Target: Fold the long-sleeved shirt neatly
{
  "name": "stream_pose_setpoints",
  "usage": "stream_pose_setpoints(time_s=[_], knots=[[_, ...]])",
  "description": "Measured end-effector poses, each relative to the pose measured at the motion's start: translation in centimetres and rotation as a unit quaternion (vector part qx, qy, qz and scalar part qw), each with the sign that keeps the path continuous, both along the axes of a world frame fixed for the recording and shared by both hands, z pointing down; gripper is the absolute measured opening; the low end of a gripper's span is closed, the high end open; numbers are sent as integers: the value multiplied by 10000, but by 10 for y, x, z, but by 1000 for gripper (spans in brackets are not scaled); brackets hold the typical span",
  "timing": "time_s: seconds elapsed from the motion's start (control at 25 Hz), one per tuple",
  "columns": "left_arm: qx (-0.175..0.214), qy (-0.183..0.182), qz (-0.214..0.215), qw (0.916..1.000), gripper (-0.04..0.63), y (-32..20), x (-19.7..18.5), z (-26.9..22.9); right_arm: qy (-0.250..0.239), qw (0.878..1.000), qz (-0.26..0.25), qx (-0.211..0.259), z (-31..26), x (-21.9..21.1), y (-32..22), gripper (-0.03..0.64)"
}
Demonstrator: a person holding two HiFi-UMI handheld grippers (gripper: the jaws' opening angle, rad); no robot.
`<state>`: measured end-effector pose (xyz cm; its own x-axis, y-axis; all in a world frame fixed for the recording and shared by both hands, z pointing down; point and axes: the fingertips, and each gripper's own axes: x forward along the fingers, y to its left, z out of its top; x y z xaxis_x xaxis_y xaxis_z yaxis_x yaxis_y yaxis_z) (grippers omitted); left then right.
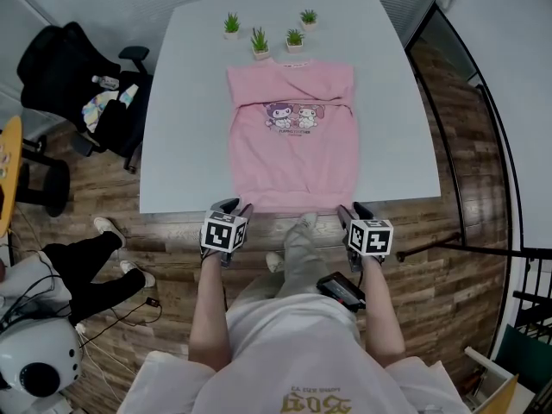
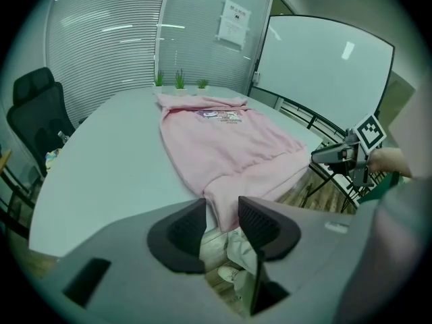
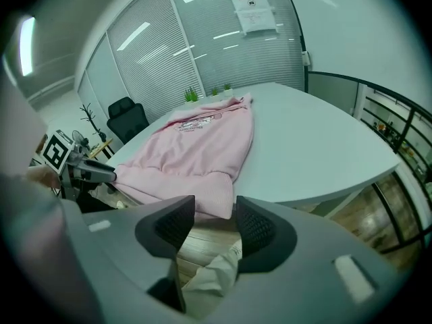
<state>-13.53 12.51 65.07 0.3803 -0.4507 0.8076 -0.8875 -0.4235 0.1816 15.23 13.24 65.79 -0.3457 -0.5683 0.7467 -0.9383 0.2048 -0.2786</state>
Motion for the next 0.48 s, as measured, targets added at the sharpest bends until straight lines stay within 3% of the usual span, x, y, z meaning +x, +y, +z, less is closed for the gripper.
stream_pose_setpoints(time_s=[0.24, 0.48], knots=[[-45, -233, 91, 9997, 144, -2, 1, 7, 269, 9996, -52, 64, 3, -1, -8, 176], [-33, -358, -43, 9993, 82, -3, -3, 11, 558, 9984, -3, 103, 5, 8, -9, 41]])
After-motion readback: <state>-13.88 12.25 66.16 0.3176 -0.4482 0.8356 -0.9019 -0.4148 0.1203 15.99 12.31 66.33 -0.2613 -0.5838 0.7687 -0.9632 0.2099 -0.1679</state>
